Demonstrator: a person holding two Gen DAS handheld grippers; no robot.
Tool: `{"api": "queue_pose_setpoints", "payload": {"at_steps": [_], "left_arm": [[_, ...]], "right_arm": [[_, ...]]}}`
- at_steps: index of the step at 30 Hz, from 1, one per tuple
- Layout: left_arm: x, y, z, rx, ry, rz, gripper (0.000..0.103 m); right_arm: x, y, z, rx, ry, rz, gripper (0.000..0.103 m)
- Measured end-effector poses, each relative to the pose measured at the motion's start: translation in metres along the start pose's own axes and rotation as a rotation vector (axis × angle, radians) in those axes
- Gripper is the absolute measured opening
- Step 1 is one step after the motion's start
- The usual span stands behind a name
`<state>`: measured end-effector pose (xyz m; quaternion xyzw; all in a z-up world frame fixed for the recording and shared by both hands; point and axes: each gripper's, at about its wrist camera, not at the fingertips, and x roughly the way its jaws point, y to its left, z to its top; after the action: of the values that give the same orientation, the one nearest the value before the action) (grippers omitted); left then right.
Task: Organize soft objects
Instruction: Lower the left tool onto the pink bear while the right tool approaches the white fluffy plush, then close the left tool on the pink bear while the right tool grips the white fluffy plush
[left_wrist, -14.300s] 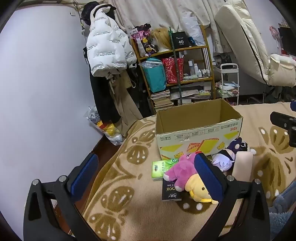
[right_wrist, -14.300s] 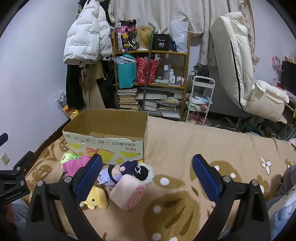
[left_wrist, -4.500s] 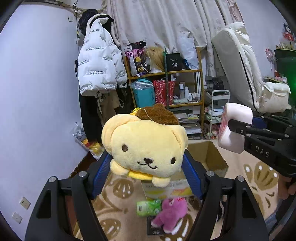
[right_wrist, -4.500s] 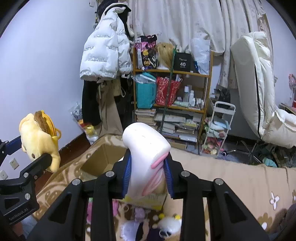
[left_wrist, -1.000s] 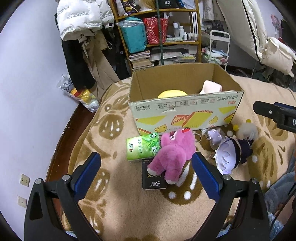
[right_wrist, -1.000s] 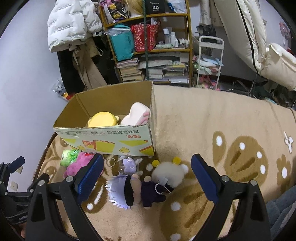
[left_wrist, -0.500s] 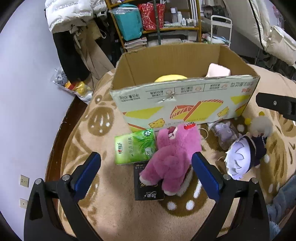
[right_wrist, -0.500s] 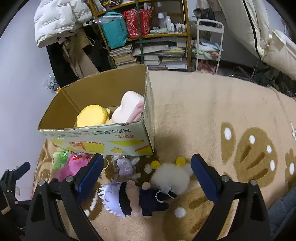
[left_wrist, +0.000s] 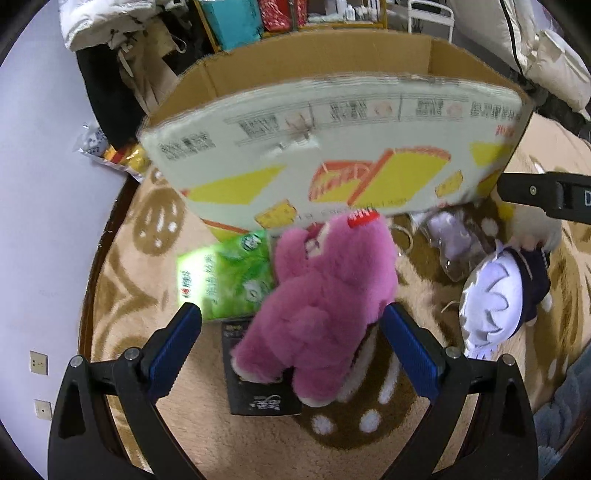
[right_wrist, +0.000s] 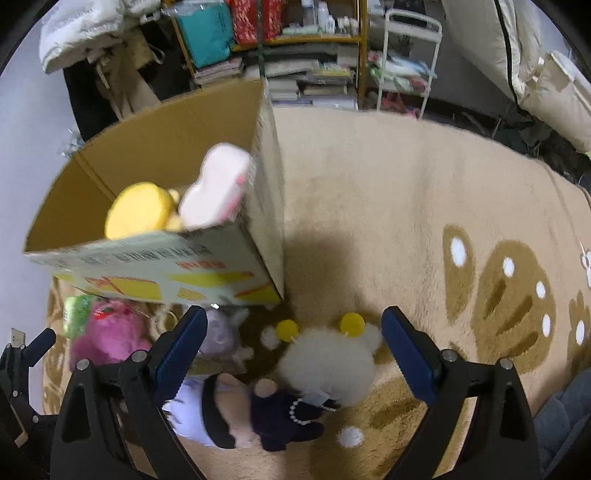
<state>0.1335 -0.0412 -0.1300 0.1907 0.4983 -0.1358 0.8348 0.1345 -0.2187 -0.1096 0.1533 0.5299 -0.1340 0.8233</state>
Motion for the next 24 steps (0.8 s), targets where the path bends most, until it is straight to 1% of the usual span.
{"api": "queue_pose_setpoints", "payload": {"at_steps": [3, 5, 7, 8, 10, 11, 12, 13, 14, 15, 16, 17, 19, 21, 23, 24], "left_arm": [[0.008, -0.006, -0.001, 0.028, 0.014, 0.012, 0.097], [0.011, -0.009, -0.002, 0.03, 0.018, 0.013, 0.097], [0.015, -0.009, -0.003, 0.02, 0.021, 0.006, 0.096], [0.016, -0.008, -0.004, 0.014, 0.023, 0.005, 0.095], [0.018, -0.005, -0.004, 0.0, 0.022, -0.001, 0.091], [0.018, -0.004, -0.004, -0.003, 0.017, -0.006, 0.09], [0.017, -0.004, -0.004, -0.004, 0.01, -0.011, 0.087], [0.016, -0.002, -0.007, -0.002, 0.004, -0.014, 0.082], [0.015, -0.003, -0.007, 0.001, 0.0, -0.016, 0.08], [0.014, -0.004, -0.007, 0.006, -0.004, -0.017, 0.077], [0.013, -0.005, -0.008, 0.012, -0.008, -0.015, 0.075], [0.012, -0.005, -0.009, 0.017, -0.011, -0.013, 0.073], [0.01, -0.005, -0.01, 0.019, -0.011, -0.007, 0.062], [0.008, -0.003, -0.011, 0.014, -0.01, -0.017, 0.059], [0.006, 0.0, -0.009, -0.003, -0.007, -0.035, 0.057], [0.006, 0.0, -0.008, -0.008, -0.004, -0.041, 0.057]], "right_arm": [[0.011, -0.005, 0.001, 0.018, 0.042, 0.004, 0.099], [0.016, -0.007, 0.003, 0.021, 0.056, -0.002, 0.099], [0.022, -0.008, 0.005, 0.022, 0.07, -0.011, 0.097], [0.026, -0.01, 0.006, 0.025, 0.086, -0.018, 0.092], [0.034, -0.013, 0.007, 0.033, 0.12, -0.027, 0.077], [0.038, -0.016, 0.007, 0.04, 0.143, -0.037, 0.073], [0.042, -0.019, 0.007, 0.048, 0.161, -0.046, 0.067], [0.045, -0.021, 0.008, 0.059, 0.175, -0.045, 0.064], [0.045, -0.024, 0.008, 0.07, 0.178, -0.037, 0.064], [0.046, -0.026, 0.01, 0.078, 0.18, -0.032, 0.061], [0.045, -0.027, 0.012, 0.078, 0.18, -0.033, 0.054], [0.046, -0.028, 0.016, 0.074, 0.18, -0.029, 0.051], [0.046, -0.027, 0.018, 0.07, 0.183, -0.019, 0.043], [0.045, -0.026, 0.016, 0.062, 0.185, -0.005, 0.037], [0.042, -0.023, 0.012, 0.056, 0.186, -0.001, 0.034], [0.04, -0.022, 0.009, 0.054, 0.188, 0.004, 0.03]]}}
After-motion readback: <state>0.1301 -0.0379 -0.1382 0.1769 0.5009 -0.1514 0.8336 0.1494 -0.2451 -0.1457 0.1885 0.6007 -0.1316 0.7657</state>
